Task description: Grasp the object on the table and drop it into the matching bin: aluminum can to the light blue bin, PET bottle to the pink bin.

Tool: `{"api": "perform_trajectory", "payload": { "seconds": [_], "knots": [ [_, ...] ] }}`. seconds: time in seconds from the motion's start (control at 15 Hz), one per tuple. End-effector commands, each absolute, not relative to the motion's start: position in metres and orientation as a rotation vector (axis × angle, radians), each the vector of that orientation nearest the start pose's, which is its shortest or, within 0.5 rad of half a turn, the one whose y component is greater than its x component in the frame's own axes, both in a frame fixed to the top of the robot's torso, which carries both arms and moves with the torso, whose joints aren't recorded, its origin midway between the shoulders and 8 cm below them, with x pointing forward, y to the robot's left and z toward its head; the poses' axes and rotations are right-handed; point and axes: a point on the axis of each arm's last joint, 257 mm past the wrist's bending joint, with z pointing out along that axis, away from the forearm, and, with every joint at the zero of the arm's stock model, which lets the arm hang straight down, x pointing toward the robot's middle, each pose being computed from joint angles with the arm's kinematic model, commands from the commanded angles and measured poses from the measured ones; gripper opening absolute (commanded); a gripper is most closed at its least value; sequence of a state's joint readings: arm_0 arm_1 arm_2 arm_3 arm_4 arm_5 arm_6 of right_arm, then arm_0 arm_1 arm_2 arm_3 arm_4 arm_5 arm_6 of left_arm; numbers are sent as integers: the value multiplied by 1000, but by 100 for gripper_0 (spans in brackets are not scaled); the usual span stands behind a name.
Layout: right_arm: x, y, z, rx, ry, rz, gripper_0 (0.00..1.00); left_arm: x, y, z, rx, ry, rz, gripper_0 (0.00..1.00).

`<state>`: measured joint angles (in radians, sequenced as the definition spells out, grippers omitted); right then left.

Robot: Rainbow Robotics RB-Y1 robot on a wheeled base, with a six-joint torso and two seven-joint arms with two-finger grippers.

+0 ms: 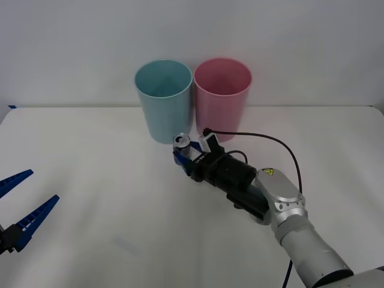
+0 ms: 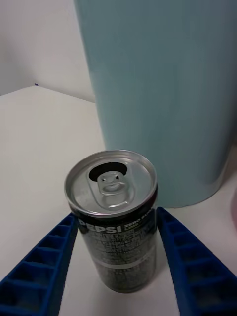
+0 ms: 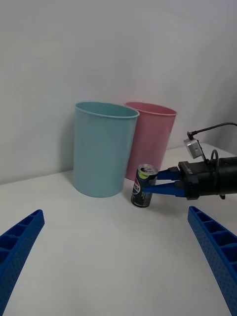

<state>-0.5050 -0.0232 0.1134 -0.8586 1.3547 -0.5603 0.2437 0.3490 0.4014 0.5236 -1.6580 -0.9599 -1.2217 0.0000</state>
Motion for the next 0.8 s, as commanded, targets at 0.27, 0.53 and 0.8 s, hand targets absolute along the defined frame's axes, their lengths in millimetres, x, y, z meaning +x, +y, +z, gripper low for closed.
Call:
{"api": "perform_trajectory", "payload": {
  "seconds": [0.27,0.53,0.8],
  "knots": [
    [567,23,-284,-702,1615,559,0,342,330,-169,465,1441,-567,100],
    [569,17,-280,-703,1607,553,0,342,330,-169,465,1441,-567,100],
    [563,-6,-267,-680,1569,547,0,342,330,-169,465,1441,-567,100]
  ]
}}
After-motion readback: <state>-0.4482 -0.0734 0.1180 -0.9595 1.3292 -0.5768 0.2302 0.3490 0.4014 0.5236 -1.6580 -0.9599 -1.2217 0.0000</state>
